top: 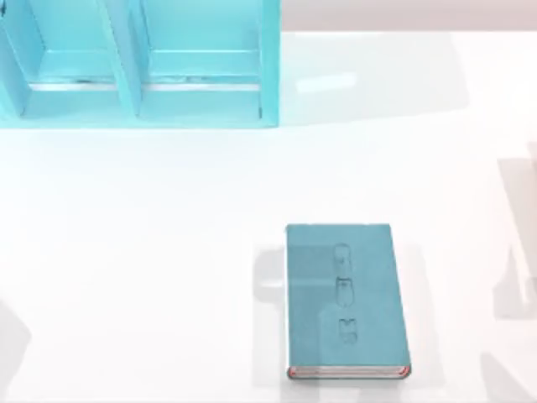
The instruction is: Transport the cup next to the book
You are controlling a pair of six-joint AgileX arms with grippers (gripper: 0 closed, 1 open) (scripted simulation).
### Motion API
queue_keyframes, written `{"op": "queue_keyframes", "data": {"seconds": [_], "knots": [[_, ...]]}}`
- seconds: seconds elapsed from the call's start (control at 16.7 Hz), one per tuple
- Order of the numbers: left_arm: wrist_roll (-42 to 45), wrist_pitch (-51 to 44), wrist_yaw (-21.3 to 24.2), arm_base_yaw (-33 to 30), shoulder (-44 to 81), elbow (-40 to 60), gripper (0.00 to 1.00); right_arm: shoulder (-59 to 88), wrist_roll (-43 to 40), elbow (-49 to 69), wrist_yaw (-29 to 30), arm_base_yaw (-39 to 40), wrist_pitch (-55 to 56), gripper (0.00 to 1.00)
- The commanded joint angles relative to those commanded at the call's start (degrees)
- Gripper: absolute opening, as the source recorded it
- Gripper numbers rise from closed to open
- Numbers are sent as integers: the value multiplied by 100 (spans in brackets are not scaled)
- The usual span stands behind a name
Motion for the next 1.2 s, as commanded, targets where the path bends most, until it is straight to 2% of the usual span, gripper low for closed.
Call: {"op": "queue_keyframes", "data": {"seconds": [0.12,0.9,1.2], "knots": [[0,0,0,0,0,0,100,0,0,0,0,0,0,100],[0,0,0,0,0,0,2,0,0,0,0,0,0,100],[0,0,0,0,0,0,0,0,0,0,0,0,0,100]]}}
